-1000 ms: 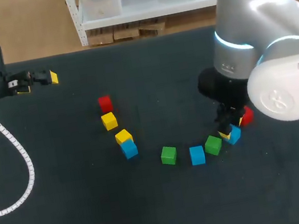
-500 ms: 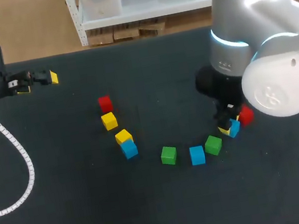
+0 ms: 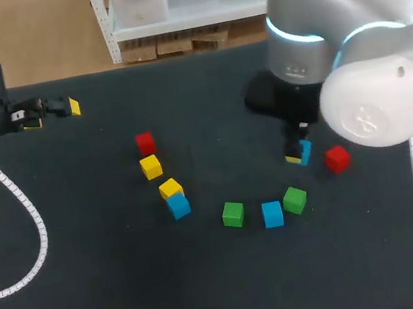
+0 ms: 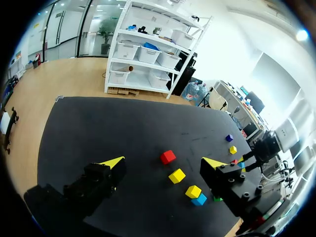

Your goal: Place the blue cubes, place green cubes on the blue cubes, place the yellow cubes on the green cubes, then place the red cubes on the yellow cubes, and place purple cube on the red cubes.

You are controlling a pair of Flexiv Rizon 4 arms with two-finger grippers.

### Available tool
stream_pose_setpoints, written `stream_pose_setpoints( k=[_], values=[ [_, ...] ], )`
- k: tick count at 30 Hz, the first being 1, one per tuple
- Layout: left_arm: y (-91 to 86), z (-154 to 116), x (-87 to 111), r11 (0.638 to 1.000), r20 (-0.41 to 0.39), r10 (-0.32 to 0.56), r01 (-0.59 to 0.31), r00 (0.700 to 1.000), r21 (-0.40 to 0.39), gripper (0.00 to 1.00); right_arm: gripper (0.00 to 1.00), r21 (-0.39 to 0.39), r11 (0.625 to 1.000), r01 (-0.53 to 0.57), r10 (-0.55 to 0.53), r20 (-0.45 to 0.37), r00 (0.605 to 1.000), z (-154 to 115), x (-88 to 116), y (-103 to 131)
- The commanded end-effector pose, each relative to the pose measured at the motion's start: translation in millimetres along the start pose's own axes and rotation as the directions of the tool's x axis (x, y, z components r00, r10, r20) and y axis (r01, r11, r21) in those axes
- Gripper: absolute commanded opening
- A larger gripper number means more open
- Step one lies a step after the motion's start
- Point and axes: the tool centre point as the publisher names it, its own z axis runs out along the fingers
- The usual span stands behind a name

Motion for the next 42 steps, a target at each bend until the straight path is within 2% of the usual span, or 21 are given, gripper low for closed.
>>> stream_pose_setpoints(
  k=[1,11,15,21,28,30,32,42],
  values=[
    [2.3,0.2,1.1,1.000,0.006,0.002,-0.002,1.000,0.011,1.00,0.00,-0.046,0.995,0.088,-0.090,-0.028,0.996,2.0,-19.1,-12.1],
    [2.3,0.2,1.1,1.000,0.006,0.002,-0.002,1.000,0.011,1.00,0.02,-0.083,0.957,0.277,-0.279,-0.009,0.960,8.3,-33.7,-33.8],
    [2.3,0.2,1.1,1.000,0.006,0.002,-0.002,1.000,0.011,1.00,0.00,-0.075,0.942,0.326,-0.330,-0.038,0.943,16.1,-40.0,-41.1],
    [2.3,0.2,1.1,1.000,0.006,0.002,-0.002,1.000,0.011,1.00,0.00,-0.095,0.926,0.365,-0.369,-0.039,0.928,32.9,-48.2,-47.3],
    [2.3,0.2,1.1,1.000,0.006,0.002,-0.002,1.000,0.011,1.00,0.00,-0.109,0.927,0.359,-0.365,-0.034,0.931,45.8,-47.3,-52.4],
    [2.3,0.2,1.1,1.000,0.006,0.002,-0.002,1.000,0.011,1.00,0.07,-0.105,0.930,0.351,-0.357,-0.040,0.933,47.6,-47.1,-55.5],
    [2.3,0.2,1.1,1.000,0.006,0.002,-0.002,1.000,0.011,1.00,0.20,-0.096,0.931,0.352,-0.357,-0.050,0.933,48.6,-47.2,-57.0],
    [2.3,0.2,1.1,1.000,0.006,0.002,-0.002,1.000,0.011,1.00,0.31,-0.110,0.920,0.377,-0.385,-0.055,0.921,51.5,-51.6,-58.0]
  ],
)
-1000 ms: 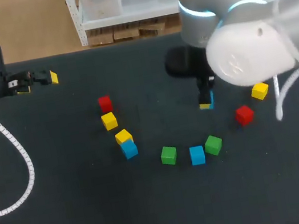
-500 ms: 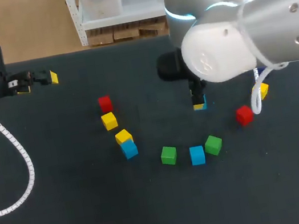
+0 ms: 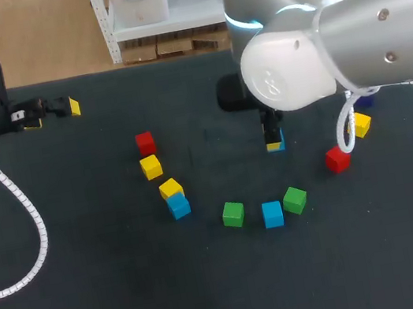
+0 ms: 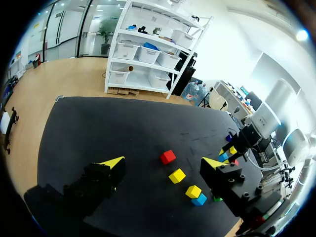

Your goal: Place the blue cubes, place green cubes on the blue cubes, place the yellow cubes on the green cubes, then place the red cubes on the yellow cubes, and place purple cube on the red cubes.

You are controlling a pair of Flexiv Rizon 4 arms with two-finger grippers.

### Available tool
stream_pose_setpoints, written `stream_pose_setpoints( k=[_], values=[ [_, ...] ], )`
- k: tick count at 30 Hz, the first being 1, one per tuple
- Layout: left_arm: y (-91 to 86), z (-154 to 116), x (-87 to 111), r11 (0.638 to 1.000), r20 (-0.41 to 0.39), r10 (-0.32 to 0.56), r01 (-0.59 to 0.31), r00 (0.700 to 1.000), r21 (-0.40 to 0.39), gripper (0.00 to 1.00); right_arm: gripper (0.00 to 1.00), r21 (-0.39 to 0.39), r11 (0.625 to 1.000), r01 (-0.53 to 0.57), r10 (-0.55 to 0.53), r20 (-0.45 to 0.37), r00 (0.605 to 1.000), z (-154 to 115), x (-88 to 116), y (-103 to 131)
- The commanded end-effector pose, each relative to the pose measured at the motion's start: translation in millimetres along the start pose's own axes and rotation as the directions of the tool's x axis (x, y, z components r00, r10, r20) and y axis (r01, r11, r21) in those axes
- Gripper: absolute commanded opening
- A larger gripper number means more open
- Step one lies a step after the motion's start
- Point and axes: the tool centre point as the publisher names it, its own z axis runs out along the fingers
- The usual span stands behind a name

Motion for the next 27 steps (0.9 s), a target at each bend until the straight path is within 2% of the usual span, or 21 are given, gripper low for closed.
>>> stream_pose_setpoints(
  k=[1,4,11,14,15,17,18,19,24,25,27],
  values=[
    [2.3,0.2,1.1,1.000,0.006,0.002,-0.002,1.000,0.011,1.00,0.33,-0.006,1.000,0.004,-0.004,0.000,1.000,0.6,-2.3,-1.5],
    [2.3,0.2,1.1,1.000,0.006,0.002,-0.002,1.000,0.011,1.00,0.40,-0.005,1.000,0.003,-0.003,0.003,1.000,0.7,-2.7,-1.2],
    [2.3,0.2,1.1,1.000,0.006,0.002,-0.002,1.000,0.011,1.00,0.41,-0.010,1.000,0.009,-0.009,0.001,1.000,6.1,-3.5,1.4],
    [2.3,0.2,1.1,1.000,0.006,0.002,-0.002,1.000,0.011,1.00,0.49,-0.011,1.000,0.009,-0.009,-0.002,1.000,7.2,-3.3,1.6],
    [2.3,0.2,1.1,1.000,0.006,0.002,-0.002,1.000,0.011,1.00,0.56,-0.011,1.000,0.008,-0.008,-0.003,1.000,7.3,-3.3,1.6],
    [2.3,0.2,1.1,1.000,0.006,0.002,-0.002,1.000,0.011,1.00,0.89,-0.007,1.000,0.002,-0.002,0.001,1.000,3.8,-1.9,1.0],
    [2.3,0.2,1.1,1.000,0.006,0.002,-0.002,1.000,0.011,1.00,0.98,-0.001,1.000,0.000,0.000,0.003,1.000,1.8,-1.5,1.0],
    [2.3,0.2,1.1,1.000,0.006,0.002,-0.002,1.000,0.011,1.00,1.00,0.007,1.000,-0.001,0.001,0.005,1.000,-3.1,-0.7,0.9],
    [2.3,0.2,1.1,1.000,0.006,0.002,-0.002,1.000,0.011,1.00,0.98,0.026,0.999,-0.019,0.018,0.008,1.000,-12.4,4.8,-1.7],
    [2.3,0.2,1.1,1.000,0.006,0.002,-0.002,1.000,0.011,1.00,0.85,0.028,0.999,-0.023,0.022,0.004,1.000,-11.0,6.4,-2.9],
    [2.3,0.2,1.1,1.000,0.006,0.002,-0.002,1.000,0.011,1.00,0.80,0.023,0.999,-0.027,0.027,0.003,1.000,-7.7,8.0,-4.1]
  ],
)
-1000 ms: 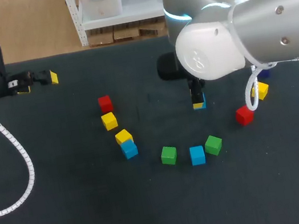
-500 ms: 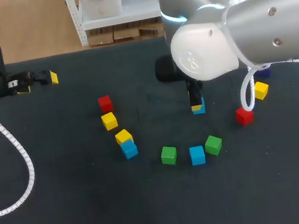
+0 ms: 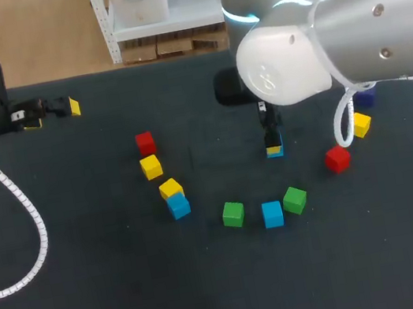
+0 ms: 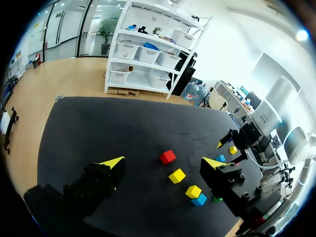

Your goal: Place the blue cubes, place green cubes on the blue cubes, place the yellow cubes on the green cubes, then place the red cubes on the yellow cubes, and place purple cube on the red cubes.

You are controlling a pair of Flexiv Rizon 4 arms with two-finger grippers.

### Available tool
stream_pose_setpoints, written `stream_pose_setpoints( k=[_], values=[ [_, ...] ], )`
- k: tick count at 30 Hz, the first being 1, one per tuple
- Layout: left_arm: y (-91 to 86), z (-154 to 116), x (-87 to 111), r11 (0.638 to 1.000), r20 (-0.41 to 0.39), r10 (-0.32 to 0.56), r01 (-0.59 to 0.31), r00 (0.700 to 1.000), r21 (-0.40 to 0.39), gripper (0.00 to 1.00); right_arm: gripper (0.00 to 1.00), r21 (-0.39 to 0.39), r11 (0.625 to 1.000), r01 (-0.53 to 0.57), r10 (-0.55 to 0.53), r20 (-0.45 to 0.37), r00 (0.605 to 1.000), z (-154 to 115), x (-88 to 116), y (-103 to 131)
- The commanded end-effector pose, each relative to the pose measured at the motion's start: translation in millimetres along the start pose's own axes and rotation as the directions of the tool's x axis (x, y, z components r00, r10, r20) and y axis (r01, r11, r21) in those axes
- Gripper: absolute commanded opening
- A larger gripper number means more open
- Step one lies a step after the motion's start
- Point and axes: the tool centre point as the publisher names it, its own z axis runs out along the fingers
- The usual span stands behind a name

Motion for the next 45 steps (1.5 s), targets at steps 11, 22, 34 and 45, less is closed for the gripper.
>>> stream_pose_setpoints(
  k=[11,22,34,45],
  values=[
    [2.3,0.2,1.1,1.000,0.006,0.002,-0.002,1.000,0.011,1.00,1.00,0.013,1.000,-0.014,0.013,0.043,0.999,-9.9,6.2,8.7],
    [2.3,0.2,1.1,1.000,0.006,0.002,-0.002,1.000,0.011,1.00,1.00,0.070,0.982,-0.173,0.163,0.126,0.979,-67.8,18.8,42.4],
    [2.3,0.2,1.1,1.000,0.006,0.002,-0.002,1.000,0.011,1.00,1.00,0.127,0.991,-0.035,0.014,0.162,0.987,-80.5,1.2,136.6],
    [2.3,0.2,1.1,1.000,0.006,0.002,-0.002,1.000,0.011,1.00,1.00,0.077,0.991,0.106,-0.117,0.159,0.980,-47.9,-8.8,185.2]
  ],
)
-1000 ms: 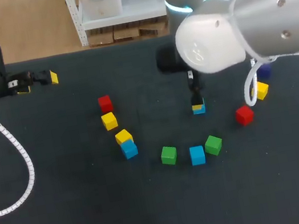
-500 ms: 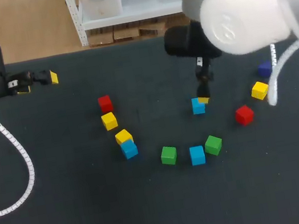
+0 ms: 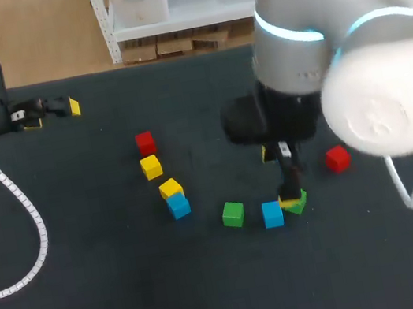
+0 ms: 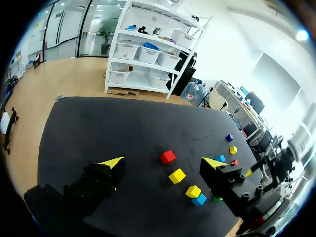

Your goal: Place the blue cubes, place green cubes on the blue cubes, place the yellow cubes on the green cubes, then place the red cubes on the yellow cubes, and place purple cube on the red cubes.

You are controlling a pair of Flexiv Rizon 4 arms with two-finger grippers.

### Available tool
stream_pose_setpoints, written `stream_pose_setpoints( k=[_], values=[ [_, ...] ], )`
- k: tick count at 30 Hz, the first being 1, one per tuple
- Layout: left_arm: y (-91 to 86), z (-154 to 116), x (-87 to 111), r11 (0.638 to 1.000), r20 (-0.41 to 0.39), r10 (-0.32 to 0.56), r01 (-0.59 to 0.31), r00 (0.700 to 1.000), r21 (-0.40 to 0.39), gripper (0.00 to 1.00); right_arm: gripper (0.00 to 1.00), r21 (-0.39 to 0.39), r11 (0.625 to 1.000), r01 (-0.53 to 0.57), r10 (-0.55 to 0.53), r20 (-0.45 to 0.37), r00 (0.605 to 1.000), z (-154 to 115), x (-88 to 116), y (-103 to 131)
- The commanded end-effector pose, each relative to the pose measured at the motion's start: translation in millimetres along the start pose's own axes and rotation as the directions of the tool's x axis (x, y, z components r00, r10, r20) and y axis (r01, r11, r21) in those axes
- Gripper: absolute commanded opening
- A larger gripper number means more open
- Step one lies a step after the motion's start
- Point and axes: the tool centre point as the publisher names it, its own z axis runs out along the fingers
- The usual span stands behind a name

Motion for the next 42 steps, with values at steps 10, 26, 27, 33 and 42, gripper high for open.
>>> stream_pose_setpoints(
  k=[10,26,27,33,42],
  values=[
    [2.3,0.2,1.1,1.000,0.006,0.002,-0.002,1.000,0.011,1.00,1.00,0.064,0.998,0.013,-0.011,-0.039,0.999,55.7,-4.6,24.7],
    [2.3,0.2,1.1,1.000,0.006,0.002,-0.002,1.000,0.011,1.00,1.00,0.047,0.999,-0.010,0.014,-0.084,0.996,88.9,-3.5,-8.2],
    [2.3,0.2,1.1,1.000,0.006,0.002,-0.002,1.000,0.011,1.00,1.00,0.046,0.999,-0.010,0.014,-0.087,0.996,90.1,-3.5,-9.0],
    [2.3,0.2,1.1,1.000,0.006,0.002,-0.002,1.000,0.011,1.00,0.22,0.043,0.999,-0.011,0.016,-0.107,0.994,91.7,-3.1,-11.8],
    [2.3,0.2,1.1,1.000,0.006,0.002,-0.002,1.000,0.011,1.00,0.00,0.049,0.999,-0.013,0.019,-0.129,0.992,88.8,-0.8,-13.3]
  ],
)
